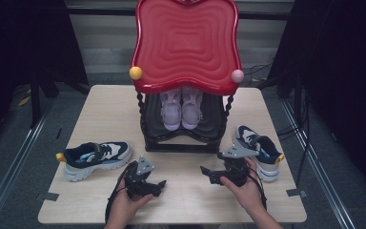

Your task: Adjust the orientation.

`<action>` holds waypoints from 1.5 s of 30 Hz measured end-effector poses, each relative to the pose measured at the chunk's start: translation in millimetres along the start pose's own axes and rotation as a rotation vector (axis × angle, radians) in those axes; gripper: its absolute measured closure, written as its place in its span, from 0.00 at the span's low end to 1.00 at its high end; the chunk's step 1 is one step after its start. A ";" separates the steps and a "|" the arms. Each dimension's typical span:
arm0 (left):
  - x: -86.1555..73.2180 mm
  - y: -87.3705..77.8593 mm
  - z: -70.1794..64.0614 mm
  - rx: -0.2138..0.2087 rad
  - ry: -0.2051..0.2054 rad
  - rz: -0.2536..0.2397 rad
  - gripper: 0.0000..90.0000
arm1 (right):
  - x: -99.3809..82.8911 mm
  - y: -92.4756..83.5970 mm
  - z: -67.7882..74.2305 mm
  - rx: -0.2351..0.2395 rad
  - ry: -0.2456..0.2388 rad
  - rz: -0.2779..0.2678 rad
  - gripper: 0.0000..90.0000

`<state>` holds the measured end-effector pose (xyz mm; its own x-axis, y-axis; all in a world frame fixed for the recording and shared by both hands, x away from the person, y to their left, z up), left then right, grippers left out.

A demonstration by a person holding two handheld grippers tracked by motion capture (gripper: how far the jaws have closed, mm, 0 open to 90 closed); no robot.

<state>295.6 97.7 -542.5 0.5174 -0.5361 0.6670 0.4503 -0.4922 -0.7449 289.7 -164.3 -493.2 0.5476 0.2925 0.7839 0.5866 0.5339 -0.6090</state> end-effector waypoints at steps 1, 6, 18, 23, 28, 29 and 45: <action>0.0 0.0 0.0 0.000 0.000 0.000 0.15 | -3.2 0.2 0.0 0.001 0.004 0.005 0.17; 0.1 0.1 -0.2 0.001 -0.005 -0.003 0.15 | -18.4 2.8 -2.5 -0.001 -0.007 0.040 0.16; 0.1 -0.1 0.1 0.004 -0.002 0.000 0.14 | -46.7 7.8 -9.6 0.025 -0.011 0.103 0.16; 0.1 0.2 -0.5 -0.001 -0.004 -0.001 0.14 | -52.4 9.9 -11.2 0.016 -0.021 0.131 0.16; 0.1 0.2 -0.7 -0.003 -0.003 -0.001 0.14 | -54.1 11.1 -9.5 0.007 -0.074 0.162 0.16; 0.1 0.2 -0.7 -0.004 -0.003 -0.001 0.14 | -54.3 11.5 -8.6 0.002 -0.088 0.167 0.16; -0.1 1.2 -1.8 -0.027 0.026 0.017 0.07 | -54.1 13.4 -6.9 -0.004 -0.131 0.179 0.15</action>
Point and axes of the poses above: each handheld gripper's, and its own axes: y roughly forward along the jaws, x roughly out of its top, z roughly to its left, the point moved 5 cm from there along y, roughly forward along the jaws, and after that the axes turned 4 degrees about z, right-handed, at the moved point
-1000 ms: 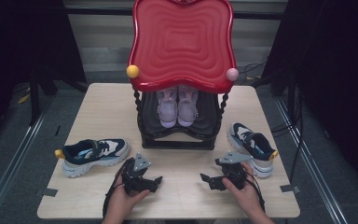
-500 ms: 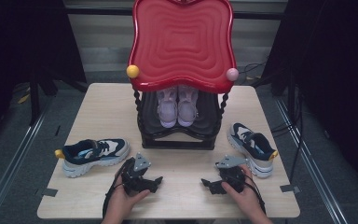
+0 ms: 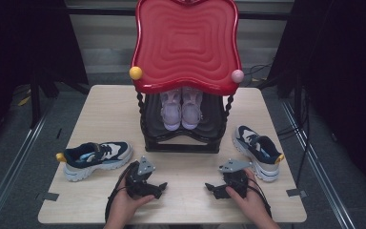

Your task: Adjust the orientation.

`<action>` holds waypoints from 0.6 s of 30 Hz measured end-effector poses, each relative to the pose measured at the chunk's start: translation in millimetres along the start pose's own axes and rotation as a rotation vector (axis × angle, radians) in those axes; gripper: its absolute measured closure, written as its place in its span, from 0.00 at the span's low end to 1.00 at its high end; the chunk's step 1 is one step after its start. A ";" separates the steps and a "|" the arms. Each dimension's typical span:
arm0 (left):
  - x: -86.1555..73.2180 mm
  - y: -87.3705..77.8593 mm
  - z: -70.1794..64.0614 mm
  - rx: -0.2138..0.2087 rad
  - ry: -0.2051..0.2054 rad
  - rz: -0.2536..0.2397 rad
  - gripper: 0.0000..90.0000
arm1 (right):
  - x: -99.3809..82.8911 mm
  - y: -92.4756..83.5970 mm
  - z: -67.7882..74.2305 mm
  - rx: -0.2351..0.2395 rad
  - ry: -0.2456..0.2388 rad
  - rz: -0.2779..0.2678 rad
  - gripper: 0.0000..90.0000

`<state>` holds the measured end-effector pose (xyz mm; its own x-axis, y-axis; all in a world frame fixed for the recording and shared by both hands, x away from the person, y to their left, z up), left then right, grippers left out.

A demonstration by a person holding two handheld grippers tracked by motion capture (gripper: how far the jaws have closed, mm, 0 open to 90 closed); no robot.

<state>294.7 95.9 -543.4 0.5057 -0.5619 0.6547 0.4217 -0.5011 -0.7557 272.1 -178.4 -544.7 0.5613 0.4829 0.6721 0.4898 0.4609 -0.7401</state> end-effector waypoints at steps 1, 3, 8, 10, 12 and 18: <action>0.0 -0.1 0.2 -0.001 0.002 0.001 0.07 | 0.0 0.0 0.0 0.000 0.000 0.000 0.15; 0.2 0.1 -0.1 -0.006 -0.002 0.002 0.07 | 0.0 0.1 0.0 0.001 0.000 -0.001 0.15; 0.7 -2.8 1.5 -0.005 0.006 0.018 0.12 | 0.0 0.1 0.0 0.002 0.000 0.000 0.15; 0.9 -4.5 1.8 -0.014 0.001 0.029 0.15 | 0.1 0.2 0.0 0.004 0.000 0.000 0.15; 0.7 -6.7 3.5 -0.021 0.000 0.046 0.17 | 0.1 0.2 0.0 0.004 0.000 0.000 0.15; -0.1 -12.4 5.9 -0.027 0.012 0.074 0.17 | 0.2 0.3 -0.1 0.005 -0.001 -0.001 0.15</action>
Point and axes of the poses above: each handheld gripper's, and its own axes: y roughly forward along the jaws, x roughly out of its top, z roughly to its left, the point moved 5 cm from there along y, roughly forward along the jaws, and after that the axes turned 4 degrees about z, right-handed, at the moved point
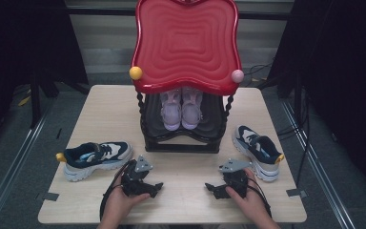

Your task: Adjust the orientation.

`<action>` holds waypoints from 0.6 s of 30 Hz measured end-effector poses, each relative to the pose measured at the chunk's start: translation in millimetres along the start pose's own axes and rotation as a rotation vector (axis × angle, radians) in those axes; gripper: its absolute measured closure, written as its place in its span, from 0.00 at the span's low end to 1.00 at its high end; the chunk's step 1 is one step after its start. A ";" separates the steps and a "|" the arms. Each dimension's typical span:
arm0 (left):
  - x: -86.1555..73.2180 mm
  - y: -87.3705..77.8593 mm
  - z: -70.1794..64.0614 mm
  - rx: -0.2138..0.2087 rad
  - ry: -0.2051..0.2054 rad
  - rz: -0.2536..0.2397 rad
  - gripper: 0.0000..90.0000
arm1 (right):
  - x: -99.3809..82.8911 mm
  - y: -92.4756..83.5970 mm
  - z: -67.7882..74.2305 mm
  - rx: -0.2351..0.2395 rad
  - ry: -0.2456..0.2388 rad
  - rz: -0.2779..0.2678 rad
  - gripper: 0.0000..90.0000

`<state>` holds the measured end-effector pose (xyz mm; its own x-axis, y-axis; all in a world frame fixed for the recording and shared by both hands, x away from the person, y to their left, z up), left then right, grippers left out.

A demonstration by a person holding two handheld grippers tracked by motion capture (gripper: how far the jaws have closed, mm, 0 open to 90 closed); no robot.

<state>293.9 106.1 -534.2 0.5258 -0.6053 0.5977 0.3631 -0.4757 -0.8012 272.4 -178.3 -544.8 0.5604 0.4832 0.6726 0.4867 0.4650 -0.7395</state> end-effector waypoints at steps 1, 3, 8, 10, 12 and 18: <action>0.0 -1.7 0.4 -0.004 0.004 0.009 0.17 | 0.0 0.1 0.0 0.001 0.000 -0.001 0.15; 0.5 -4.3 0.9 -0.005 0.006 0.019 0.17 | 0.0 0.1 0.0 0.001 0.000 -0.001 0.15; 1.6 -11.0 1.1 -0.014 0.026 0.071 0.18 | 0.0 0.1 0.0 0.001 0.000 0.000 0.15; 2.2 -13.8 1.7 -0.014 0.037 0.092 0.19 | 0.0 0.0 0.0 0.001 0.000 0.000 0.15; 2.4 -16.1 2.4 -0.025 0.042 0.112 0.19 | 0.1 0.1 0.0 0.002 -0.001 0.000 0.15; 4.3 -22.5 5.7 -0.032 0.069 0.155 0.20 | 0.3 0.4 -0.1 0.007 -0.004 0.001 0.15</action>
Point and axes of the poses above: each handheld gripper's, and its own axes: y roughly forward along the jaws, x roughly out of its top, z roughly to its left, the point moved 5 cm from there along y, roughly forward along the jaws, and after that the axes turned 4 degrees about z, right-handed, at the moved point
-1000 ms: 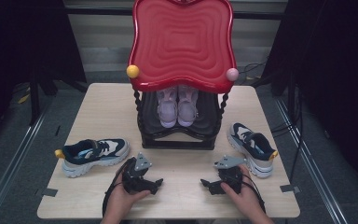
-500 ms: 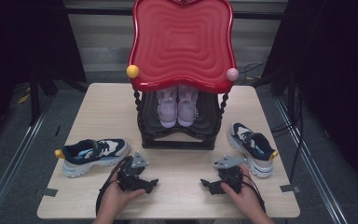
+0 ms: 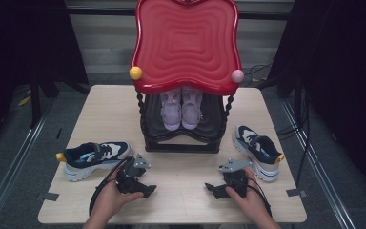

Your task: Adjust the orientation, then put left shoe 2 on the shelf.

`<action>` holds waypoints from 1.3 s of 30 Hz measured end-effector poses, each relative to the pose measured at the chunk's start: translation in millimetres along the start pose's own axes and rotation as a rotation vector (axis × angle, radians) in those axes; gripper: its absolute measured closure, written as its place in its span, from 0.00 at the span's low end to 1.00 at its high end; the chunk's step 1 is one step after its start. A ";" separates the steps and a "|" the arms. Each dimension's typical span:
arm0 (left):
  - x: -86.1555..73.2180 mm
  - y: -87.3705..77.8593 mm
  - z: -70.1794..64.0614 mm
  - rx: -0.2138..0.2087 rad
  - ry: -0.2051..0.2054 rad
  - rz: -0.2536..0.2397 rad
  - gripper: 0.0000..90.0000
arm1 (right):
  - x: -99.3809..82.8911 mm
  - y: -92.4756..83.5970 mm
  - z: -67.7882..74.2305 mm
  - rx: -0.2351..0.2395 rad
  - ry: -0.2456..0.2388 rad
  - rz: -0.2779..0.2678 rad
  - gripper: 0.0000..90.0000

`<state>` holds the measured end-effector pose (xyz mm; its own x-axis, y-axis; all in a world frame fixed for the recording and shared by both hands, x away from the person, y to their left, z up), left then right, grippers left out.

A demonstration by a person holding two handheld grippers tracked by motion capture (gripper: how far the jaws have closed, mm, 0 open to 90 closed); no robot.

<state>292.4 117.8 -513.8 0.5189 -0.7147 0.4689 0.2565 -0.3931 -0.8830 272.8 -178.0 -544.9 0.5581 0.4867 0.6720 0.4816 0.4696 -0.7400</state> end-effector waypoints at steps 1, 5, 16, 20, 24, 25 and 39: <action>0.2 -0.9 0.4 -0.003 0.000 0.004 0.20 | 0.0 0.0 0.0 0.000 -0.001 0.000 0.15; -0.1 -5.3 2.0 -0.008 0.026 0.053 0.21 | 0.0 0.0 0.0 0.001 -0.001 0.000 0.15; 0.6 -14.0 3.1 -0.010 0.067 0.099 0.22 | 0.0 0.0 0.0 0.001 -0.001 0.000 0.15; 1.4 -18.2 4.8 -0.015 0.074 0.123 0.22 | 0.0 0.0 0.0 0.001 -0.001 0.000 0.15; 1.5 -23.0 8.8 -0.013 0.084 0.144 0.22 | 0.0 0.0 0.0 0.001 -0.001 0.000 0.15; 1.5 -24.3 10.2 -0.012 0.095 0.152 0.22 | 0.0 0.0 0.0 0.001 -0.001 0.000 0.15; 0.6 -44.5 18.6 -0.013 0.100 0.206 0.22 | 0.0 0.0 0.1 0.002 -0.002 0.000 0.15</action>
<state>296.4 145.6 -474.6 0.4753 -0.8345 0.2787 0.1422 -0.2397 -0.9604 272.8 -178.0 -544.9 0.5567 0.4878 0.6724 0.4808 0.4708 -0.7397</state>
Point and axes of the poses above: each handheld gripper's, and its own axes: y roughly forward along the jaws, x roughly out of its top, z roughly to its left, the point moved 5 cm from there along y, roughly forward along the jaws, and after that the axes turned 4 degrees about z, right-handed, at the moved point
